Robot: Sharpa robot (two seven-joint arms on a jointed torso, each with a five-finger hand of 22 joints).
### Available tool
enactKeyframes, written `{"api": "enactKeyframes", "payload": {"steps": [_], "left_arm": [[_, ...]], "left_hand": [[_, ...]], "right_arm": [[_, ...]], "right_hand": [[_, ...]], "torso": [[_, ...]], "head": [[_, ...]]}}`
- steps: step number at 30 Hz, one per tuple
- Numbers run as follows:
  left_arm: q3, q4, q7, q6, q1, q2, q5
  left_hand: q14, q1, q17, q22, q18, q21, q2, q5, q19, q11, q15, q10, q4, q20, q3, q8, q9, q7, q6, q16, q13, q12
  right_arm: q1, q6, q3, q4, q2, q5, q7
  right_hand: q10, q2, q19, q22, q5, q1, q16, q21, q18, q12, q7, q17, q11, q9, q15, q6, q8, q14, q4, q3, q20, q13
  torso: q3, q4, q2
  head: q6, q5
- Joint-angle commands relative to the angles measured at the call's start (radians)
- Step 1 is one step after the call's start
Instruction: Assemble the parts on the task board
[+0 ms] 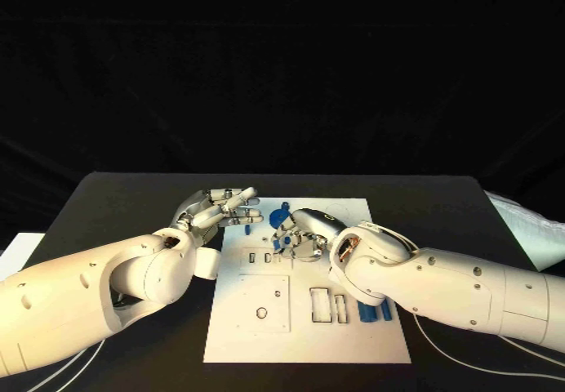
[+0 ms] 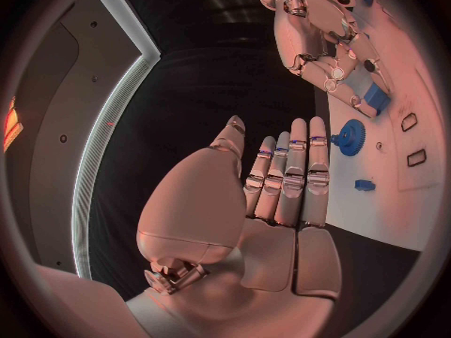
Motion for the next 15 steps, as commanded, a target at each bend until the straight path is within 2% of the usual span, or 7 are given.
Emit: {"api": "enactKeyframes", "payload": {"steps": [1, 7, 15], "left_arm": [[0.001, 0.003, 0.012, 0.015, 0.0, 0.002, 0.005], [0.001, 0.004, 0.012, 0.015, 0.0, 0.003, 0.005], [0.001, 0.004, 0.011, 0.016, 0.0, 0.004, 0.005]], "left_hand": [[0.007, 0.003, 0.001, -0.001, 0.003, -0.006, 0.011, -0.001, 0.005, 0.002, 0.0, 0.004, -0.005, -0.001, 0.001, -0.007, 0.0, 0.001, 0.001, -0.001, 0.0, -0.001], [0.007, 0.003, 0.001, -0.001, 0.003, -0.006, 0.011, -0.001, 0.005, 0.002, 0.0, 0.004, -0.005, -0.001, 0.001, -0.007, 0.0, 0.001, 0.001, -0.001, 0.0, -0.001], [0.007, 0.003, 0.001, -0.001, 0.003, -0.006, 0.011, -0.001, 0.005, 0.002, 0.0, 0.004, -0.005, -0.001, 0.001, -0.007, 0.0, 0.001, 0.001, -0.001, 0.0, -0.001]], "right_arm": [[-0.006, 0.048, -0.001, -0.009, 0.014, -0.07, -0.044], [-0.016, 0.072, -0.003, -0.017, 0.03, -0.087, -0.056], [-0.021, 0.092, -0.003, -0.023, 0.033, -0.11, -0.068]], "right_hand": [[0.001, 0.001, 0.0, -0.001, 0.007, -0.006, -0.007, 0.001, -0.013, -0.002, -0.02, 0.103, -0.002, 0.006, -0.006, 0.035, 0.006, 0.069, -0.002, 0.003, -0.01, 0.0], [0.002, -0.001, 0.0, -0.002, 0.007, -0.009, -0.008, 0.001, -0.013, -0.001, -0.02, 0.103, -0.002, 0.006, -0.007, 0.035, 0.006, 0.069, -0.001, 0.003, -0.01, 0.002], [0.003, -0.003, 0.0, -0.002, 0.007, -0.012, -0.008, 0.0, -0.013, 0.0, -0.02, 0.102, -0.002, 0.006, -0.007, 0.035, 0.005, 0.069, -0.002, 0.002, -0.011, 0.003]], "torso": [[0.0007, -0.0003, 0.0], [0.0027, -0.0011, 0.001], [0.0026, -0.0027, 0.001]], "head": [[-0.005, 0.002], [-0.009, 0.007], [-0.017, 0.01]]}}
